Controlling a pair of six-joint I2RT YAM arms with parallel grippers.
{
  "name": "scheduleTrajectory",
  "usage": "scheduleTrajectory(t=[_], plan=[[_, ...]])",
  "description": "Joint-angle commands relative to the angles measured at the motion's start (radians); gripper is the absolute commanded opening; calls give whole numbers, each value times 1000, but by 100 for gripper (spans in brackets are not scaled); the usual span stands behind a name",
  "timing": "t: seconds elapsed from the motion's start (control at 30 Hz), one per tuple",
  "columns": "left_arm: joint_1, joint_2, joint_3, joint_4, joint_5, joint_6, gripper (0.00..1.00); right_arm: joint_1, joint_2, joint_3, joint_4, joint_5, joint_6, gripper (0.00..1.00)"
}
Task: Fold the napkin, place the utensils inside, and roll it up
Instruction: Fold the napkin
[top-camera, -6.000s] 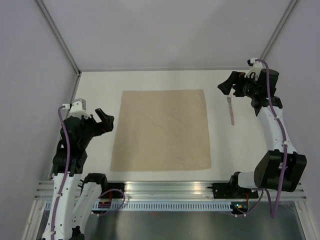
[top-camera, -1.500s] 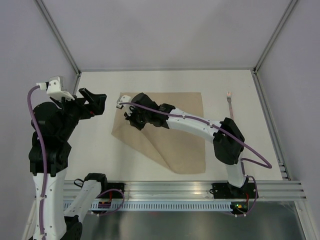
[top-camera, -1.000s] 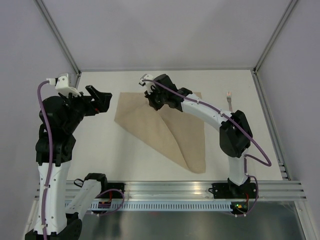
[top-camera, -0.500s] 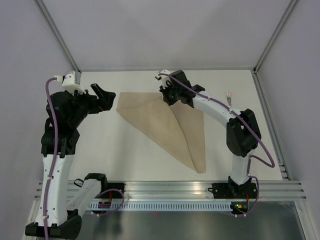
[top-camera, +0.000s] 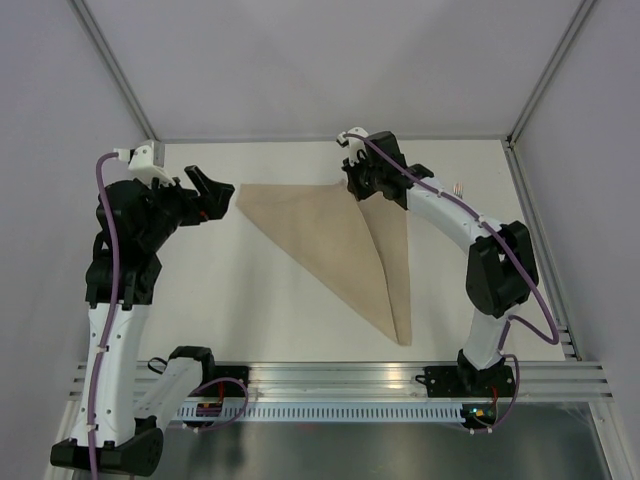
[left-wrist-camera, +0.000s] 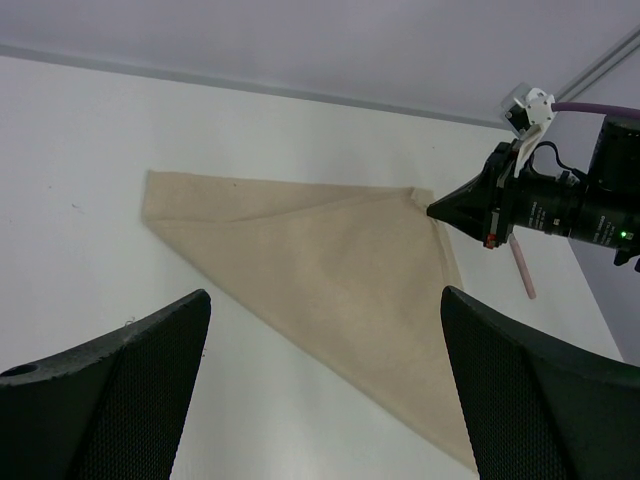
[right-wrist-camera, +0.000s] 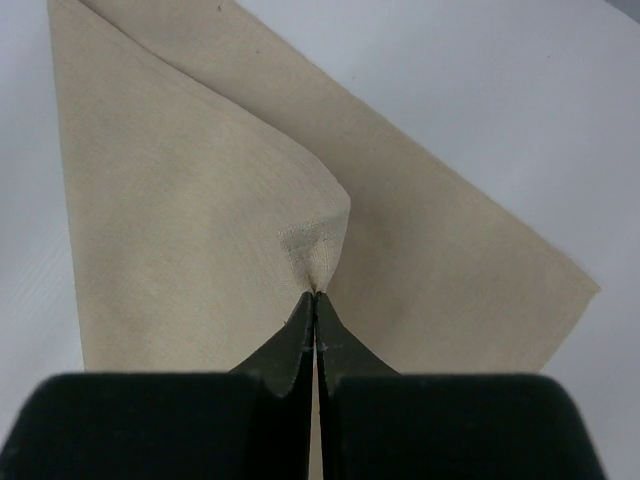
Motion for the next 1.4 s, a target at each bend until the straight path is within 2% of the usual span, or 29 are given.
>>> scheduleTrajectory(t=[0.0,0.73,1.37], plan=[[4,7,1,46,34,-32,100,-15,-46,-10,32,-1,23,0],[6,38,-7,70,53,-45,100,-141,-69,-47,59,-35,50,0],[4,45,-18,80,59,-48,100,-187,-63,-49,76,-41,61,0]])
